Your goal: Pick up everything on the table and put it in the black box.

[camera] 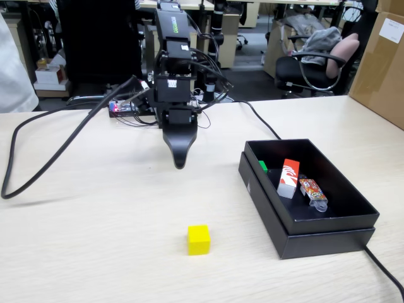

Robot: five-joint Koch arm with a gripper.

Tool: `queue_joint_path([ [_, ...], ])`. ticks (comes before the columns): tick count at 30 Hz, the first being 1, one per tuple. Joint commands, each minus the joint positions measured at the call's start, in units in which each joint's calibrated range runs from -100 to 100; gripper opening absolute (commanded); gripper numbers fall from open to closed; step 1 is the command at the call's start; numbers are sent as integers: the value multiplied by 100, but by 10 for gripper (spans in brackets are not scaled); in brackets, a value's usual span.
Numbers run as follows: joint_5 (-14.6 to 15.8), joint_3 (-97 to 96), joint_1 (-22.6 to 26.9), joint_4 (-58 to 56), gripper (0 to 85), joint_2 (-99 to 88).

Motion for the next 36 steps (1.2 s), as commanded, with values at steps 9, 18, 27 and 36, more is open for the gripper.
queue_joint_path([
  [9, -98, 1988, 39, 453, 436, 1604],
  [18, -103, 3946, 10, 125, 434, 3899],
  [27, -103, 4617, 73, 38, 432, 4897],
  [36, -137, 4898, 107, 38, 431, 5528],
])
